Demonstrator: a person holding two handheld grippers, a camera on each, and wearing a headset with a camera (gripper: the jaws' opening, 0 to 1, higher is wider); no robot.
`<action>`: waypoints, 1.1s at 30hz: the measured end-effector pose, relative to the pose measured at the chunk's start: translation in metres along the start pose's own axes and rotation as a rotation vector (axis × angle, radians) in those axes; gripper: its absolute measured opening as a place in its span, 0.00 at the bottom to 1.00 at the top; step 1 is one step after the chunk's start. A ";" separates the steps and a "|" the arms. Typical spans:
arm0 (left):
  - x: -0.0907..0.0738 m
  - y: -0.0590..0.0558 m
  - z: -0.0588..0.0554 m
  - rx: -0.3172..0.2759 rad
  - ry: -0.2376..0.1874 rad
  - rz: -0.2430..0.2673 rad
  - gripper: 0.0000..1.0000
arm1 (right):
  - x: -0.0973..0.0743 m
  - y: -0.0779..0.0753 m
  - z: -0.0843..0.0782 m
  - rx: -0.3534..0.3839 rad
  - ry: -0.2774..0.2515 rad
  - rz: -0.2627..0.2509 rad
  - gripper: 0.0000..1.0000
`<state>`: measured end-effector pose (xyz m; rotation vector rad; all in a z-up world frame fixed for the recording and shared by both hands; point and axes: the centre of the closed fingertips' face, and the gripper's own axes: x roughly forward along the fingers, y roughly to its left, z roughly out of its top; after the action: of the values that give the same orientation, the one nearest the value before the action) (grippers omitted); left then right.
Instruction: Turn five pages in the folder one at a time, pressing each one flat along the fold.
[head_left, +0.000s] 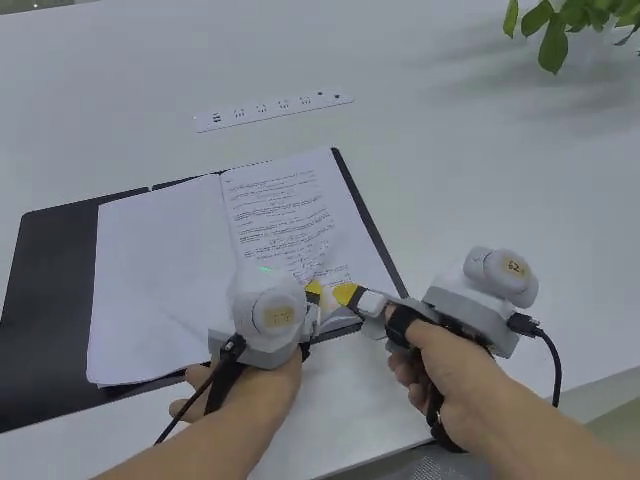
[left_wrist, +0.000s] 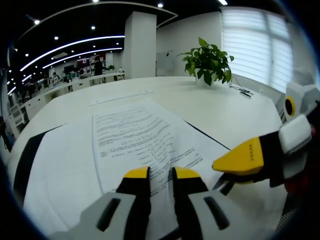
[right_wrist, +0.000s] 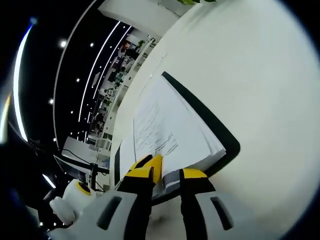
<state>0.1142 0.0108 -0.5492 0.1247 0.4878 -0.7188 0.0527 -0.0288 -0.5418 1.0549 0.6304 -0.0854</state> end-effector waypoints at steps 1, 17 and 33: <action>0.000 0.000 0.000 -0.002 0.001 0.000 0.16 | 0.000 -0.002 0.001 0.022 -0.007 -0.005 0.16; -0.020 0.005 0.001 -0.067 0.108 -0.089 0.26 | -0.010 0.002 0.012 0.061 -0.079 -0.013 0.00; -0.123 0.082 0.028 -0.069 -0.023 0.002 0.37 | -0.032 0.093 0.002 -0.238 -0.122 0.120 0.00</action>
<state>0.0993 0.1389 -0.4716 0.0525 0.4900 -0.7005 0.0607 0.0094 -0.4517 0.8481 0.4534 0.0290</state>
